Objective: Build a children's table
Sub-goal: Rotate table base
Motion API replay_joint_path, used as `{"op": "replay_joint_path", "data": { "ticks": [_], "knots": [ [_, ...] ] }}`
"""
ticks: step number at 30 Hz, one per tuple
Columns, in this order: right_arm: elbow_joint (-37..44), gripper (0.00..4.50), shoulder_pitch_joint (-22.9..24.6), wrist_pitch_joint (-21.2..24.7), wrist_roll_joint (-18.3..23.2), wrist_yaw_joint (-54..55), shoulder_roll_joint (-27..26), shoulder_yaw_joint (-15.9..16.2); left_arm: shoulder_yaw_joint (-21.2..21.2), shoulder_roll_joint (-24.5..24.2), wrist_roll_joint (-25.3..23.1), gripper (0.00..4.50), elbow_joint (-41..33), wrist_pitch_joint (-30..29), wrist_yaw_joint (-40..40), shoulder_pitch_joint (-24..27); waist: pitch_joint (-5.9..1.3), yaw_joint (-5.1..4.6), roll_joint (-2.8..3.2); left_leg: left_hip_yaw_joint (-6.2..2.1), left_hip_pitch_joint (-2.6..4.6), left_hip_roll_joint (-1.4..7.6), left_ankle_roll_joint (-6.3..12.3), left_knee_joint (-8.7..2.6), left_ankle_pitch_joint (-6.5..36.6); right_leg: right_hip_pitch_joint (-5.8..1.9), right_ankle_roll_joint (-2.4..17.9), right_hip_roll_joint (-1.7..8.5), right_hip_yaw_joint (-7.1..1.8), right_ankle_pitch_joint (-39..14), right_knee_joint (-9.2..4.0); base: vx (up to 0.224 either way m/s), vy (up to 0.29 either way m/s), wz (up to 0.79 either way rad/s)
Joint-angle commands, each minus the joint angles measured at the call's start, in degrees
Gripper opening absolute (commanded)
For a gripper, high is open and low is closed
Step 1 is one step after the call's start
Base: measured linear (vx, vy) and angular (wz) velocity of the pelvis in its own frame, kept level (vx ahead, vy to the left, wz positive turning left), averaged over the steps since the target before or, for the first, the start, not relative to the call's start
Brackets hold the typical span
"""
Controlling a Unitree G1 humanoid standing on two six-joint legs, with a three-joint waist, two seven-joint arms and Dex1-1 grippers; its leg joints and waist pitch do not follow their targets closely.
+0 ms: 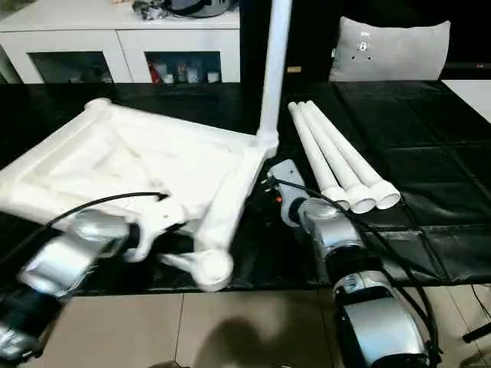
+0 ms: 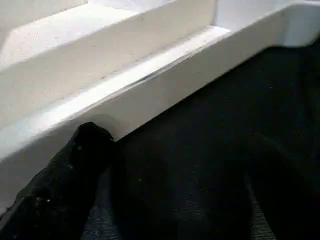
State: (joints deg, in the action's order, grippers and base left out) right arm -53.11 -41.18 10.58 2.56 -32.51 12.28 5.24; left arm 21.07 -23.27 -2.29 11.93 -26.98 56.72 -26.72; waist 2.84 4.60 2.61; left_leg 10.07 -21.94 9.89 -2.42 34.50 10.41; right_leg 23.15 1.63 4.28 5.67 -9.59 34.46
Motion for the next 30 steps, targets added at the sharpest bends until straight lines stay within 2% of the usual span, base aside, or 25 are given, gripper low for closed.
{"op": "replay_joint_path", "data": {
  "ticks": [1, 3, 4, 7, 9, 10, 11, 12, 13, 14, 15, 17, 18, 19, 21, 22, 26, 28, 30],
  "knots": [
    [0.4, 4.5, -1.6, -1.3, 0.6, -0.3, -1.4, 0.2, 1.0, 3.9, 0.4, 0.06, 2.5, 4.6, -3.3, -1.6, -3.91, -0.02, -0.39, -1.06, 0.8, 3.11, 2.5, -3.8, 10.4, -3.19, 11.4, 4.73, -3.34, -13.9, -4.19, 0.0, 0.0, 0.0],
    [0.7, 4.5, -1.4, -1.5, 0.7, 0.4, -1.0, -0.5, 0.3, 6.9, -0.8, 0.06, 7.0, 8.3, -8.8, -3.3, -3.85, 0.11, -0.49, -1.05, 0.84, 3.01, 2.58, -3.78, 11.2, -3.14, 10.7, 4.6, -3.2, -15.4, -4.51, 0.0, 0.0, 0.0],
    [0.9, 4.5, -1.4, -1.7, 0.7, 0.9, -0.7, -1.0, 0.0, 8.1, -1.8, 0.06, 9.5, 9.5, -11.3, -4.3, -3.98, 0.2, -0.13, -1.16, 1.01, 3.15, 2.24, -3.77, 11.6, -3.17, 10.6, 4.72, -3.24, -15.6, -4.39, 0.0, 0.0, 0.0],
    [2.6, 4.5, -1.2, -1.2, 1.4, 2.8, 0.1, -3.0, -0.3, 9.5, -4.2, 0.06, 14.4, 12.3, -15.9, -6.1, -3.98, 0.25, -0.41, -1.24, 0.82, 3.0, 2.36, -3.85, 12.2, -3.27, 9.2, 4.71, -3.11, -17.1, -4.76, 0.0, 0.0, 0.0],
    [3.5, 4.5, -1.3, -0.5, 1.8, 3.9, 0.4, -3.9, -0.6, 9.7, -4.4, 0.06, 14.6, 13.0, -16.6, -6.3, -4.28, 0.25, -0.5, -1.33, 0.62, 3.16, 2.87, -3.72, 9.8, -3.36, 9.8, 4.82, -3.14, -14.0, -4.25, 0.0, 0.0, 0.0],
    [4.0, 4.5, -2.0, 0.6, 1.6, 8.2, 0.9, -5.6, -1.7, 10.0, -4.1, 0.06, 14.9, 14.3, -17.6, -6.6, -4.35, 0.37, -0.18, -1.25, 0.74, 3.24, 3.19, -3.59, 9.1, -3.24, 10.6, 4.82, -3.19, -12.3, -4.15, 0.0, 0.0, 0.0],
    [3.8, 4.5, -2.9, 0.7, 1.0, 11.3, 1.1, -6.2, -2.5, 9.9, -3.6, 0.06, 14.6, 14.0, -17.7, -6.6, -4.38, 0.41, -0.25, -1.27, 0.68, 3.26, 3.26, -3.6, 8.3, -3.26, 10.9, 4.78, -3.19, -11.4, -4.02, 0.0, 0.0, 0.0],
    [3.8, 4.5, -2.9, 0.7, 1.0, 11.3, 1.1, -6.2, -2.5, 9.9, -3.6, 0.06, 14.6, 14.0, -17.7, -6.6, -4.53, 0.46, 0.0, -1.28, 0.79, 3.29, 3.08, -3.54, 7.5, -3.15, 11.6, 4.61, -3.14, -9.5, -3.72, 0.0, 0.0, 0.0],
    [3.5, 4.5, -3.4, 0.6, 0.5, 13.2, 1.3, -6.5, -3.0, 9.8, -3.3, 0.22, 14.7, 14.0, -17.9, -6.8, -4.59, 0.43, -0.11, -1.25, 0.72, 3.21, 3.19, -3.46, 7.3, -3.24, 12.0, 4.61, -3.09, -8.8, -3.58, 0.0, 0.0, 0.0],
    [2.3, 4.5, -5.6, 2.2, -1.1, 17.6, 1.7, -6.6, -4.1, 9.0, -1.5, 0.22, 13.0, 12.7, -15.5, -6.3, -4.37, 0.48, 0.17, -1.25, 0.7, 3.14, 2.86, -3.53, 7.8, -3.18, 12.3, 4.68, -3.07, -9.4, -3.58, 0.0, 0.0, 0.0],
    [2.3, 4.5, -5.6, 2.2, -1.1, 17.6, 1.7, -6.6, -4.1, 9.0, -1.5, 0.22, 13.0, 12.7, -15.5, -6.3, -4.44, 0.49, 0.11, -1.16, 0.78, 3.04, 2.74, -3.53, 7.9, -3.16, 12.4, 4.65, -3.04, -9.7, -3.62, 0.0, 0.0, 0.0],
    [1.0, 4.5, -7.6, 3.2, -1.7, 19.2, 2.1, -6.8, -4.4, 7.5, -0.9, 0.57, 10.9, 12.6, -13.8, -5.4, -4.26, 0.44, 0.08, -1.17, 0.78, 3.1, 2.34, -3.62, 9.3, -3.15, 12.3, 4.68, -3.08, -10.8, -3.71, 0.0, 0.0, 0.0],
    [-1.0, 4.5, -9.8, 4.5, -1.1, 21.3, 2.3, -8.0, -5.0, 6.1, -0.1, 0.57, 8.5, 11.8, -12.6, -4.5, -4.23, 0.39, 0.08, -1.16, 0.88, 3.11, 2.14, -3.65, 10.0, -3.13, 12.0, 4.71, -3.12, -11.5, -3.77, 0.0, 0.0, 0.0],
    [-1.0, 4.5, -9.8, 4.5, -1.1, 21.4, 2.3, -8.0, -5.0, 6.1, -0.1, 0.62, 8.4, 11.8, -12.6, -4.5, -4.25, 0.29, 0.08, -1.26, 0.85, 3.19, 1.89, -3.69, 10.1, -3.21, 12.2, 4.83, -3.13, -11.5, -3.58, 0.0, 0.0, 0.0],
    [-7.0, 4.5, -14.3, 10.2, -0.4, 25.6, 3.2, -9.5, -6.5, 3.9, 1.0, 0.7, 4.6, 10.0, -11.3, -3.3, -4.21, 0.14, 0.1, -1.29, 0.97, 3.21, 1.33, -3.79, 10.3, -3.16, 12.7, 4.62, -3.14, -11.1, -3.44, 0.0, 0.0, 0.0],
    [-7.7, 4.5, -14.8, 10.7, -0.2, 25.8, 3.3, -9.8, -6.6, 3.7, 1.0, 0.99, 4.3, 9.9, -11.2, -3.2, -4.15, 0.12, 0.17, -1.21, 1.08, 3.19, 1.05, -3.74, 10.6, -3.03, 13.1, 4.56, -3.16, -11.1, -3.43, 0.0, 0.0, 0.0],
    [-11.0, 4.5, -16.9, 12.1, 1.0, 26.0, 3.9, -11.1, -7.2, 2.5, 1.0, 1.18, 2.7, 9.0, -10.8, -2.7, -4.03, 0.4, -0.06, -1.0, 0.95, 3.07, 1.15, -3.71, 10.8, -3.04, 12.2, 4.59, -3.21, -11.2, -3.52, 0.0, 0.0, 0.0],
    [-12.5, 4.5, -17.7, 12.9, 0.7, 26.2, 4.2, -11.3, -7.3, 1.7, 1.1, 1.42, 1.8, 8.5, -10.5, -2.3, -4.14, 0.42, -0.01, -1.04, 0.9, 3.14, 1.13, -3.68, 10.2, -3.1, 12.4, 4.64, -3.18, -10.5, -3.35, 0.0, 0.0, 0.0],
    [-13.7, 4.5, -18.4, 13.2, 0.4, 27.3, 4.4, -11.7, -7.3, 1.2, 1.2, 1.5, 1.0, 8.0, -10.3, -2.0, -4.1, 0.43, -0.26, -0.98, 0.83, 3.11, 1.2, -3.65, 9.7, -3.11, 12.7, 4.64, -3.18, -10.2, -3.21, 0.0, 0.0, 0.0]
  ]
}}
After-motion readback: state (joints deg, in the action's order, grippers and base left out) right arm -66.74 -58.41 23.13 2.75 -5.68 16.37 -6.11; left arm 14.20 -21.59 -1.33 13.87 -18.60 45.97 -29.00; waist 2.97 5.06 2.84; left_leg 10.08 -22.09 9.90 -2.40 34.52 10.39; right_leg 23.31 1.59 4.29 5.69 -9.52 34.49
